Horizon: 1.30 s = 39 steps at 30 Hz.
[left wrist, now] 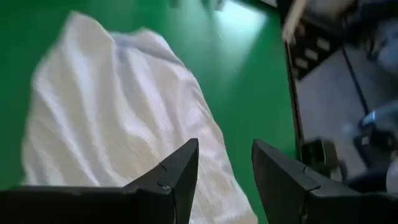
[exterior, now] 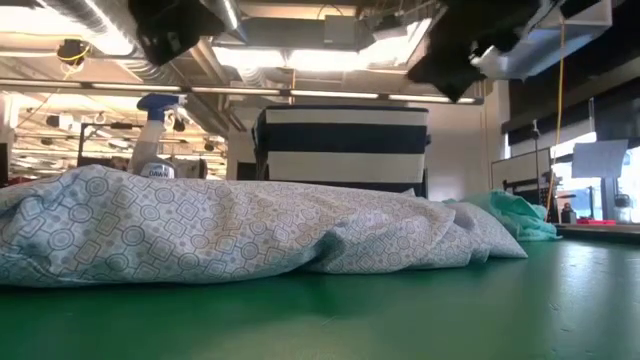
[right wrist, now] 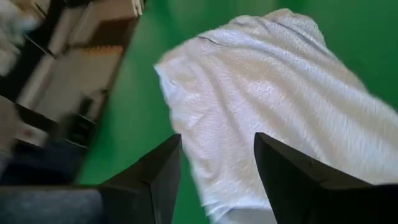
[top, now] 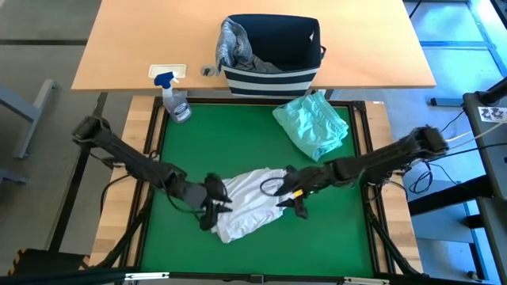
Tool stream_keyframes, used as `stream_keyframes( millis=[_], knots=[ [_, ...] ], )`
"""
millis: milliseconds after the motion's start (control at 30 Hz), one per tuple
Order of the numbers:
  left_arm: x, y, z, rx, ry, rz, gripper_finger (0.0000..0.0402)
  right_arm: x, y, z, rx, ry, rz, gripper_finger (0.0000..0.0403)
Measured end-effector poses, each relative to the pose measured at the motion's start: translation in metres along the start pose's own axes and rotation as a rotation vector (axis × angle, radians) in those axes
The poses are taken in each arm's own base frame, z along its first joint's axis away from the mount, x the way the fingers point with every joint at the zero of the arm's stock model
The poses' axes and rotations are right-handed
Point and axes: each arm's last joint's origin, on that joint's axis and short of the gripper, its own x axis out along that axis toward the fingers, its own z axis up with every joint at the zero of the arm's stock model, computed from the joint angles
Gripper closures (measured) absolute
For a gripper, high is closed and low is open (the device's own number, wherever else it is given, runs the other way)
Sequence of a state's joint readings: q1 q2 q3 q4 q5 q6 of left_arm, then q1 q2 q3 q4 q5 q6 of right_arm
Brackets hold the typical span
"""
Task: Fold laundry
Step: Stack the white polo shirt on top of the blue short
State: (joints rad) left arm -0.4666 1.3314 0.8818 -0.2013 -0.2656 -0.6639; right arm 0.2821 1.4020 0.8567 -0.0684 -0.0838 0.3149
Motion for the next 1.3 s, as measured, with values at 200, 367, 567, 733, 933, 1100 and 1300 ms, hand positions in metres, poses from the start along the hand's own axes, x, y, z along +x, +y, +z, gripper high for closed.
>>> stream_keyframes(
  millis=[200, 367, 567, 733, 933, 1100, 1300],
  knots=[
    [0.001, 0.029, 0.021, -0.115, -0.048, 0.086, 0.0229, -0.018, 0.015, -0.008, 0.185, 0.089, 0.047, 0.0201],
    [0.021, 0.065, 0.025, -0.206, 0.053, 0.182, 0.0182, -0.01, 0.047, -0.025, 0.234, 0.137, 0.062, 0.0201],
    [0.054, 0.109, 0.023, -0.238, 0.233, 0.188, 0.0159, 0.005, 0.08, -0.055, 0.282, 0.162, -0.033, 0.0201],
    [0.08, 0.138, 0.009, -0.203, 0.38, 0.18, 0.016, 0.021, 0.098, -0.078, 0.367, 0.189, -0.063, 0.0201],
    [0.103, 0.153, -0.005, -0.163, 0.49, 0.087, 0.016, 0.045, 0.112, -0.092, 0.411, 0.109, -0.044, 0.0201],
    [0.11, 0.156, -0.011, -0.118, 0.523, 0.034, 0.0168, 0.065, 0.102, -0.094, 0.488, -0.007, -0.136, 0.0201],
    [0.112, 0.155, -0.01, -0.094, 0.515, -0.002, 0.0241, 0.083, 0.085, -0.101, 0.756, 0.017, -0.18, 0.0201]
  ],
)
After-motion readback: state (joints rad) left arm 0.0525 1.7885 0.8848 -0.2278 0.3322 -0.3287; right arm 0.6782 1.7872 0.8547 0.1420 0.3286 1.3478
